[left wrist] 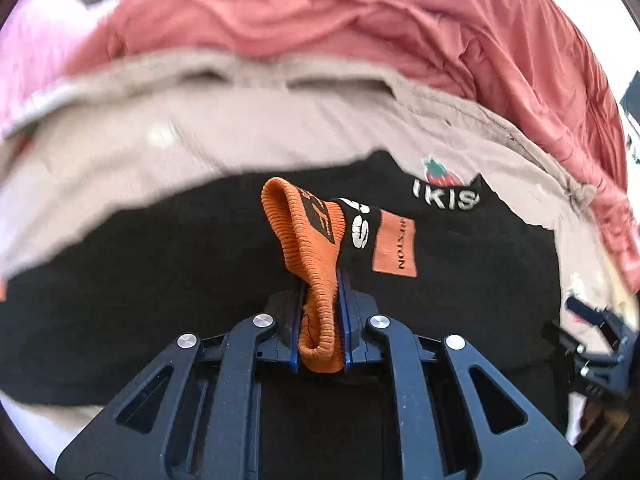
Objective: Fold small clothes
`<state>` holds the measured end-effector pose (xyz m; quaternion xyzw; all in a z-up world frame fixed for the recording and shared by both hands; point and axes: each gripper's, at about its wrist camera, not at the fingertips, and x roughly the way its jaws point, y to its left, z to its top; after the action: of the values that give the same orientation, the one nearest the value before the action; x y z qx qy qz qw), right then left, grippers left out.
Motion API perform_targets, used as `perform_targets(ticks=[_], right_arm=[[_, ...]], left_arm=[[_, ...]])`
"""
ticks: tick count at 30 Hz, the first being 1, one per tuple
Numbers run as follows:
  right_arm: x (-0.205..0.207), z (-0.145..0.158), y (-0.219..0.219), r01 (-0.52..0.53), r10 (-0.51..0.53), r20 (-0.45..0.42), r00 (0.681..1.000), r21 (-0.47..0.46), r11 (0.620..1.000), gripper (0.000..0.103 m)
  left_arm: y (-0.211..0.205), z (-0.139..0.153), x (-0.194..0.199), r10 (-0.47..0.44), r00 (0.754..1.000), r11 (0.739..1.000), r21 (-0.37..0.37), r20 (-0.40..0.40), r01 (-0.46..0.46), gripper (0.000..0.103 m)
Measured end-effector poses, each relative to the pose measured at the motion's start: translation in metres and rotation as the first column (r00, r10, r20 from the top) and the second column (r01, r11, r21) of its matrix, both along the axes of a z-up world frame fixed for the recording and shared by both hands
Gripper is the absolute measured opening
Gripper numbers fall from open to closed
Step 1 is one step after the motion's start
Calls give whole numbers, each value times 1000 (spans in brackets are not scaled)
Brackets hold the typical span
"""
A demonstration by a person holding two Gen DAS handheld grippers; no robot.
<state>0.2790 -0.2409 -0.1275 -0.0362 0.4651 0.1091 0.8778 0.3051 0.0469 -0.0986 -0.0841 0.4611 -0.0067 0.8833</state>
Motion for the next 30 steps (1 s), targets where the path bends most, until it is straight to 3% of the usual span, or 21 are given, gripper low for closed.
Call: perform_targets(ticks=[2, 6, 10, 14, 15, 16, 21, 24, 25, 30], right_arm=[[7, 0, 3, 3, -3, 3, 1000, 3, 1000, 76], [19, -8, 12, 24, -25, -13, 1000, -52, 998, 76], [12, 10, 21, 1, -1, 61, 998, -6, 1000, 77], [27, -11, 27, -32, 32, -27, 999, -2, 999, 76], [31, -17, 25, -21, 19, -45, 999, -34, 999, 69], [36, -28, 19, -1, -6, -76, 997, -91, 996, 55], [39, -32, 3, 26, -33, -59, 998, -112, 993, 41], [40, -31, -10, 102, -110, -34, 993, -174, 979, 42], [41, -32, -17, 128, -137, -40, 990, -168, 977, 55], [40, -1, -56, 209, -210, 20, 978, 23, 978, 64]], left_arm=[[11, -1, 0, 43, 999, 999, 20, 2, -43, 9], [26, -33, 14, 52, 992, 998, -13, -119, -54, 14], [24, -35, 9, 35, 995, 999, -35, -90, -38, 18], [18, -35, 4, 26, 996, 1000, -12, -82, -27, 27], [17, -35, 3, 24, 996, 1000, -17, -81, -26, 31], [16, -35, 1, 20, 997, 1000, -21, -80, -22, 33], [13, -30, -6, -10, 998, 1000, 3, -58, 10, 43], [12, -31, -7, -17, 998, 1000, 11, -63, 18, 46], [12, -32, -7, -18, 998, 1000, 12, -65, 19, 47], [15, -33, -10, -18, 998, 1000, 13, -52, 19, 50]])
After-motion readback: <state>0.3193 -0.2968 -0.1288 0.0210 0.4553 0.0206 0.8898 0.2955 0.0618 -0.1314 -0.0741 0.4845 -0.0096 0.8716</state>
